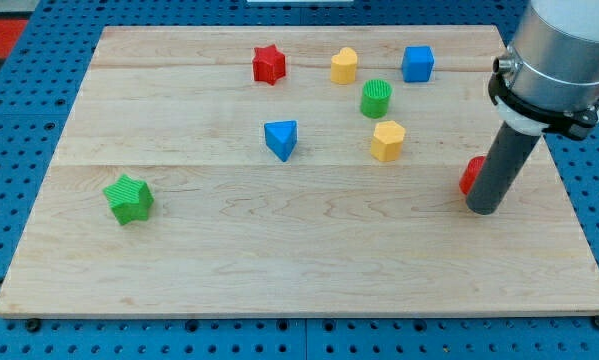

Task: Slide the red circle to the horizontal right side of the yellow hexagon

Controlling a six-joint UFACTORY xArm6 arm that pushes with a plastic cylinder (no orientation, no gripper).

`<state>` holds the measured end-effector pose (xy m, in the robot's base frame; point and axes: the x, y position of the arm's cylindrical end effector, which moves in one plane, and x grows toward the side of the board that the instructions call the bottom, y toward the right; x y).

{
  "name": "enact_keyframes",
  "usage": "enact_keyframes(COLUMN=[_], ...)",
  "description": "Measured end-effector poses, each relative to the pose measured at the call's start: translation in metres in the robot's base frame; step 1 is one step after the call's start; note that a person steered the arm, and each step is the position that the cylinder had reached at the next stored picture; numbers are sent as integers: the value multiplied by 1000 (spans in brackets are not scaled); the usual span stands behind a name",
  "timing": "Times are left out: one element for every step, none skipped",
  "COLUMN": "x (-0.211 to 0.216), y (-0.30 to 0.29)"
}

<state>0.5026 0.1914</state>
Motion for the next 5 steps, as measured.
enact_keyframes(x=[1, 7, -2, -16, -30], y=[5, 10, 12, 12, 12])
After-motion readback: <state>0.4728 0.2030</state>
